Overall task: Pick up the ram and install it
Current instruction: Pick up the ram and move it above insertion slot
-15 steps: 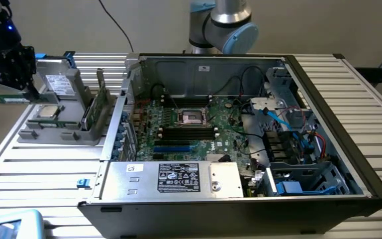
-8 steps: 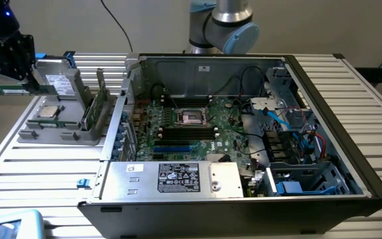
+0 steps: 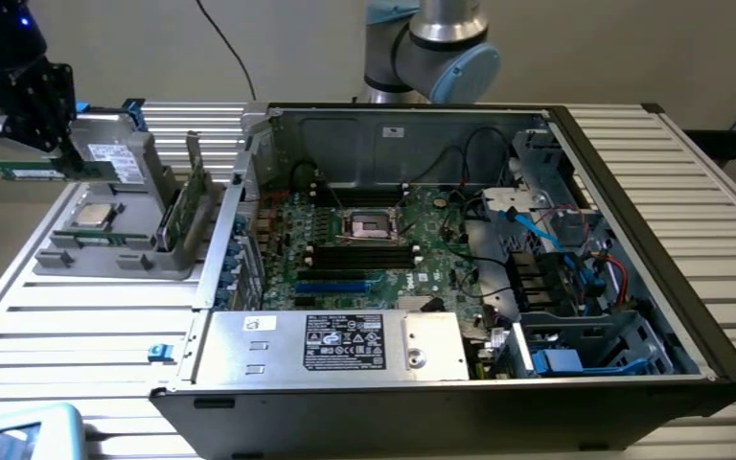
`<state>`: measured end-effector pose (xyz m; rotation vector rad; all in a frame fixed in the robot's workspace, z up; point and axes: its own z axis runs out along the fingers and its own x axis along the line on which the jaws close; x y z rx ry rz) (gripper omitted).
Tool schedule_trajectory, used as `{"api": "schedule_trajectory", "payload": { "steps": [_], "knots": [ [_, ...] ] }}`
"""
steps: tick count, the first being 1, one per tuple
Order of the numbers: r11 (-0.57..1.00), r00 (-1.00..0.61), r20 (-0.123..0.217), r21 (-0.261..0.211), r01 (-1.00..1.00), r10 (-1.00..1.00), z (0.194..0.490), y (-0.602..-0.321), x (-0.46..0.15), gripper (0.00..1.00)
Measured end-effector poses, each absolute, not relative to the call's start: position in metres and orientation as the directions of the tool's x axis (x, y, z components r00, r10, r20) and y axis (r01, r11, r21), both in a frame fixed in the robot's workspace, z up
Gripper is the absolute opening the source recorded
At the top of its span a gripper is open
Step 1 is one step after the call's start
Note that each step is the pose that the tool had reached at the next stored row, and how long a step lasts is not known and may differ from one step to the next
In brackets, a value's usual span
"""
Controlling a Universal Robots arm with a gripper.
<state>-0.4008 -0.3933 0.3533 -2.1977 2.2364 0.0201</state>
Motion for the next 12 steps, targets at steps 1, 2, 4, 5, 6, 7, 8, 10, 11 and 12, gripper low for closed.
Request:
{"api": "schedule_trajectory", "payload": {
  "steps": [1,2,4,5,6,7,8,10,11,12],
  "knots": [
    [0.017,-0.018,-0.015,0.005,-1.0,-1.0,0.356,-0.393,-0.398,0.13],
    [0.017,-0.018,-0.018,0.005,-1.0,-1.0,0.36,-0.393,-0.396,0.13],
    [0.017,-0.018,-0.023,0.005,-1.0,-1.0,0.367,-0.393,-0.39,0.13],
    [0.017,-0.018,-0.026,0.005,-1.0,-1.0,0.372,-0.393,-0.387,0.13],
    [0.018,-0.018,-0.028,0.005,-1.0,-0.999,0.376,-0.394,-0.384,0.13],
    [0.017,-0.018,-0.029,0.005,-1.0,-0.999,0.38,-0.394,-0.381,0.13],
    [0.017,-0.018,-0.03,0.005,-1.0,-0.999,0.384,-0.394,-0.377,0.13],
    [0.017,-0.018,-0.03,0.005,-1.0,-0.999,0.389,-0.394,-0.369,0.13],
    [0.017,-0.018,-0.03,0.005,-1.0,-0.999,0.39,-0.394,-0.364,0.13],
    [0.017,-0.018,-0.03,0.005,-1.0,-0.999,0.391,-0.394,-0.359,0.13]
  ]
}}
